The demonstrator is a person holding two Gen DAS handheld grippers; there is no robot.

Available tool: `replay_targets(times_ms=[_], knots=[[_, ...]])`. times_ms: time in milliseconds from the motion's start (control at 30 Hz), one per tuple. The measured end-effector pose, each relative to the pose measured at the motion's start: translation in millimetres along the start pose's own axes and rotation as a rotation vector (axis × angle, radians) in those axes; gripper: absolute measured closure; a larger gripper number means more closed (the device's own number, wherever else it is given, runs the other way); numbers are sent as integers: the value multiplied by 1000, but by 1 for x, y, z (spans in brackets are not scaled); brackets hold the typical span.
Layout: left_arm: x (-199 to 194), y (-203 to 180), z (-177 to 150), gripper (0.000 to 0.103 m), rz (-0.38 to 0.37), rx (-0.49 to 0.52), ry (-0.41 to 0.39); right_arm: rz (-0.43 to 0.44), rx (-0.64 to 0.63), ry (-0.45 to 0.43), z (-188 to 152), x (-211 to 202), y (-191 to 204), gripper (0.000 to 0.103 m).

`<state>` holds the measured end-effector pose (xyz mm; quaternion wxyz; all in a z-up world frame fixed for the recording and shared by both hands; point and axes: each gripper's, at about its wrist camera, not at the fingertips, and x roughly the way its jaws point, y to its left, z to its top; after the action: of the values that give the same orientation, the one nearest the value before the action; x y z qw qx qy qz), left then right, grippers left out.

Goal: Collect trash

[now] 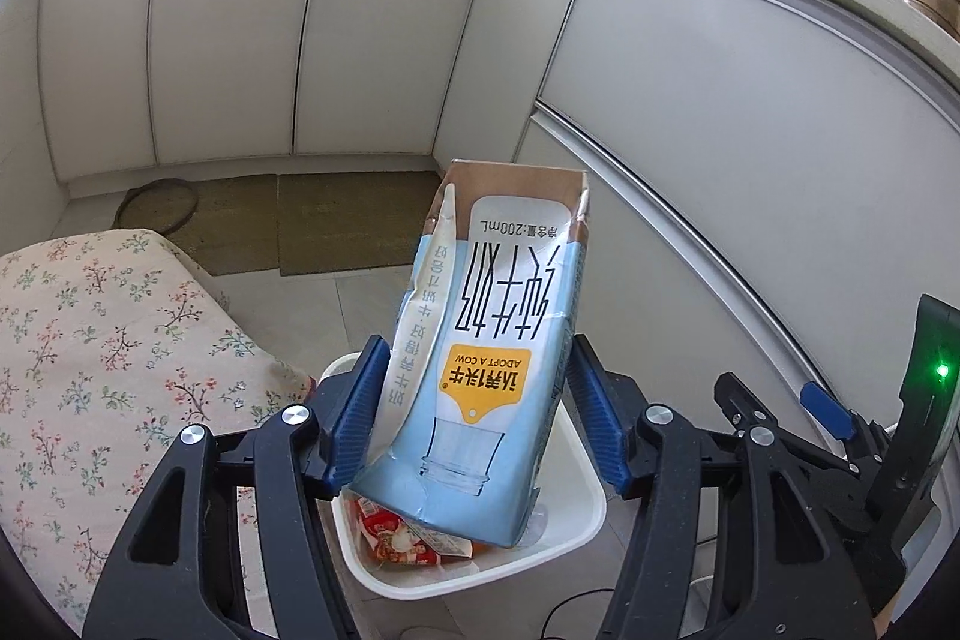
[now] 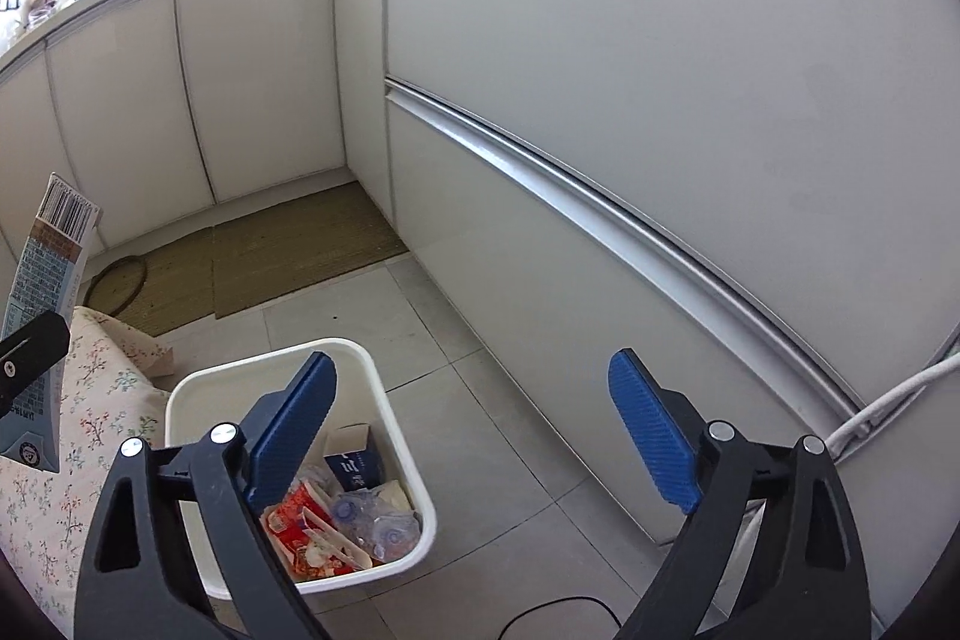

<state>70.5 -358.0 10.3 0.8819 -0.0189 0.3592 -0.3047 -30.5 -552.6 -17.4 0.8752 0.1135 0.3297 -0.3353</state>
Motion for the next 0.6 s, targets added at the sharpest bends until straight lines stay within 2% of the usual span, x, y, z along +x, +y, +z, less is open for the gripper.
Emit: replay_targets(times_ms=[33,167,367,600], knots=[[5,-3,1,42,0,5,6,-11,11,7,0,2,-7,13],[15,-13,5,22,2,22,10,-34,42,11,2,6,-14,11],[8,-18,5,13,36,46,-13,-52,52,-22,5,0,-10,8],[-16,0,3,7,162,69,-67,-26,88,-85,5,-23,-5,7]])
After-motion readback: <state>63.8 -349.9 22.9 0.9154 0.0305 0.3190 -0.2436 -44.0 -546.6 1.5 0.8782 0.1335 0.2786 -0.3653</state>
